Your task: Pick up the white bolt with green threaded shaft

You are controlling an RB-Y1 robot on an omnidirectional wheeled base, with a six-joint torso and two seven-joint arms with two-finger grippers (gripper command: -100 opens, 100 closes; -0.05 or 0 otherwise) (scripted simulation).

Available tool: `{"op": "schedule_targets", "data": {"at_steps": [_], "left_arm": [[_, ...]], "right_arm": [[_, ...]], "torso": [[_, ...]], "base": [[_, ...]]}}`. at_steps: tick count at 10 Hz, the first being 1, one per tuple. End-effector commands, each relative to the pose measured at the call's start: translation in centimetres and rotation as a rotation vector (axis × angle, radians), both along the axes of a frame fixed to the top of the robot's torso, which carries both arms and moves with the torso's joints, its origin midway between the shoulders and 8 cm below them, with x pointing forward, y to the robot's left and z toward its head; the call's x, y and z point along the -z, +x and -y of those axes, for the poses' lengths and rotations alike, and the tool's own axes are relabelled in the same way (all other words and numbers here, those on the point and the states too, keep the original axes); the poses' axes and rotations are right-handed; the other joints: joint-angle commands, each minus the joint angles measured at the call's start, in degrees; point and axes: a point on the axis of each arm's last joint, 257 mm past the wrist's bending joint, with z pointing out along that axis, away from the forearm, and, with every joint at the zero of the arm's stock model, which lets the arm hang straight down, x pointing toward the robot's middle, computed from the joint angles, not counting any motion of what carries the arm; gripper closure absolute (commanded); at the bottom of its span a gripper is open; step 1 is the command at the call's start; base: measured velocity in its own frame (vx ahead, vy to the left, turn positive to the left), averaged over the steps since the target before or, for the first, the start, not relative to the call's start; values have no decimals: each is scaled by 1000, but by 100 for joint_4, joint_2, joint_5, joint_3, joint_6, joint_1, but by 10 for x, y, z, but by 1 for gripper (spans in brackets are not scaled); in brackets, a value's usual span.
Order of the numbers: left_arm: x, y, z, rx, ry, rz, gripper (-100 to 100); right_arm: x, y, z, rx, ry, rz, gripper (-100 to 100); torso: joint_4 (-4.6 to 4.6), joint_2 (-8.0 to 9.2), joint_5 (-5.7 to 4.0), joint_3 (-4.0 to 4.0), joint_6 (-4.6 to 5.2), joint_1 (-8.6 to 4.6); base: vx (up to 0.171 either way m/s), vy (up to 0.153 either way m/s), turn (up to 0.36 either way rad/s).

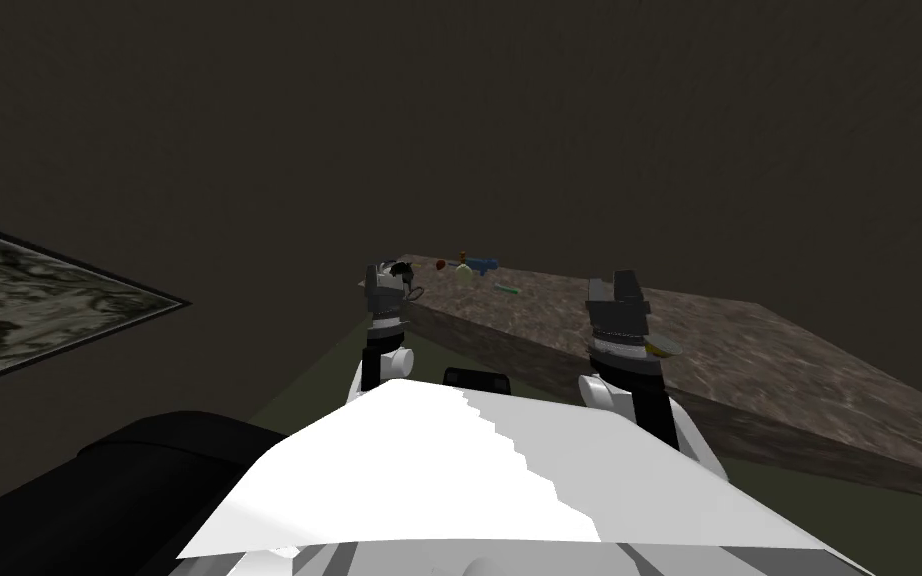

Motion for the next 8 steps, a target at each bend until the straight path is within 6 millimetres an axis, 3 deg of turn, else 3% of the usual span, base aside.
{"op": "schedule_targets", "data": {"at_steps": [1,4,8], "left_arm": [[0,0,0,0,0,0,0],[0,0,0,0,0,0,0],[0,0,0,0,0,0,0]], "right_arm": [[9,5,5,10,-72,-29,-100],[16,9,8,7,-145,-53,-100],[41,21,26,29,-327,-126,-100]], "torso": [[0,0,0,0,0,0],[0,-2,0,-1,0,2],[0,0,3,0,3,10]], "base": [[4,79,159],[9,59,77],[10,82,142]]}}
